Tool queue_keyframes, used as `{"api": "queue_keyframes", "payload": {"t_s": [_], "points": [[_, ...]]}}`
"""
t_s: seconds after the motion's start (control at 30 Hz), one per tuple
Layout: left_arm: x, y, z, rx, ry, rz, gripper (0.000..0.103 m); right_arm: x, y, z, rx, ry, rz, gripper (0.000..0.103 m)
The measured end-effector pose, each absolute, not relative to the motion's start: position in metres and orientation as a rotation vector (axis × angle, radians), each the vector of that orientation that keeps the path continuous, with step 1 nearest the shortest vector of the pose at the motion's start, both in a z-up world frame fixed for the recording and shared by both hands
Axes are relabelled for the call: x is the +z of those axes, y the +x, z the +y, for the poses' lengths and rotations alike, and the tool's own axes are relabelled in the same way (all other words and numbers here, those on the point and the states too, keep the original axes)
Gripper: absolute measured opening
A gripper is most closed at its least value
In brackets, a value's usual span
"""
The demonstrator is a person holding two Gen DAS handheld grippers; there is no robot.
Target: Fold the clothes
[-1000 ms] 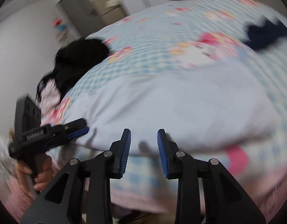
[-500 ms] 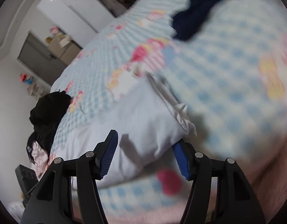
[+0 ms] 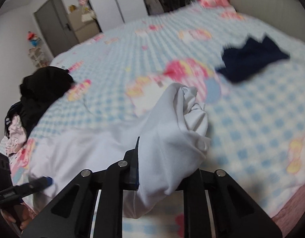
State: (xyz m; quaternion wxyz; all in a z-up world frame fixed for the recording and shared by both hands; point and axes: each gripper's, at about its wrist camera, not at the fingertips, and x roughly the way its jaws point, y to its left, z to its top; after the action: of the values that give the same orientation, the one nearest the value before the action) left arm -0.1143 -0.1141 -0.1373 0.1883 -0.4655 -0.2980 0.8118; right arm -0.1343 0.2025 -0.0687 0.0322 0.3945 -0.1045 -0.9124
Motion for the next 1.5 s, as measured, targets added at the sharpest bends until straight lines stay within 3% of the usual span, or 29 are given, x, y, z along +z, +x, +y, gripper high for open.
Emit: {"api": "queue_keyframes", "payload": {"t_s": [0.33,0.5,0.57,0.7,0.83,1.03,1.1,1.27,1.3,1.33,1.37,1.4,1.5], "points": [[-0.102,-0.098,-0.121,2.59,-1.216,-0.679,0.05,-0.015,-0.127,0.083,-2.632,0.895,0.024,0.016],[-0.09,-0.086,-0.158,2.698,-1.145,-0.805,0.05,-0.049,-0.125,0.035,-2.458,0.984,0.131,0.019],[-0.09,-0.083,-0.171,2.686,-1.125,-0.872,0.05,-0.067,-0.123,0.024,-2.389,1.047,0.15,0.031],[-0.093,-0.08,-0.188,2.514,-1.025,-1.065,0.05,-0.096,-0.115,0.011,-2.287,1.135,0.238,0.038],[-0.106,-0.092,-0.178,2.239,-0.995,-1.197,0.053,-0.09,-0.109,0.017,-2.303,1.117,0.194,0.053],[-0.11,-0.099,-0.162,2.238,-1.077,-1.103,0.053,-0.06,-0.092,0.048,-2.35,1.059,0.066,0.07],[-0.112,-0.1,-0.161,2.226,-1.092,-1.092,0.053,-0.05,-0.088,0.065,-2.375,1.024,-0.001,0.072],[-0.117,-0.096,-0.15,2.213,-1.16,-1.038,0.067,-0.054,-0.1,0.103,-2.514,1.091,-0.093,0.075],[-0.118,-0.095,-0.147,2.242,-1.184,-1.006,0.065,-0.06,-0.105,0.108,-2.531,1.145,-0.097,0.075],[-0.118,-0.094,-0.144,2.271,-1.208,-0.973,0.056,-0.067,-0.109,0.113,-2.531,1.187,-0.118,0.075],[-0.117,-0.094,-0.14,2.307,-1.217,-0.929,0.028,-0.073,-0.11,0.117,-2.526,1.213,-0.147,0.074],[-0.114,-0.094,-0.136,2.347,-1.216,-0.877,0.021,-0.079,-0.111,0.121,-2.522,1.234,-0.174,0.074],[-0.1,-0.092,-0.127,2.447,-1.161,-0.754,0.016,-0.086,-0.111,0.125,-2.511,1.277,-0.194,0.074]]}}
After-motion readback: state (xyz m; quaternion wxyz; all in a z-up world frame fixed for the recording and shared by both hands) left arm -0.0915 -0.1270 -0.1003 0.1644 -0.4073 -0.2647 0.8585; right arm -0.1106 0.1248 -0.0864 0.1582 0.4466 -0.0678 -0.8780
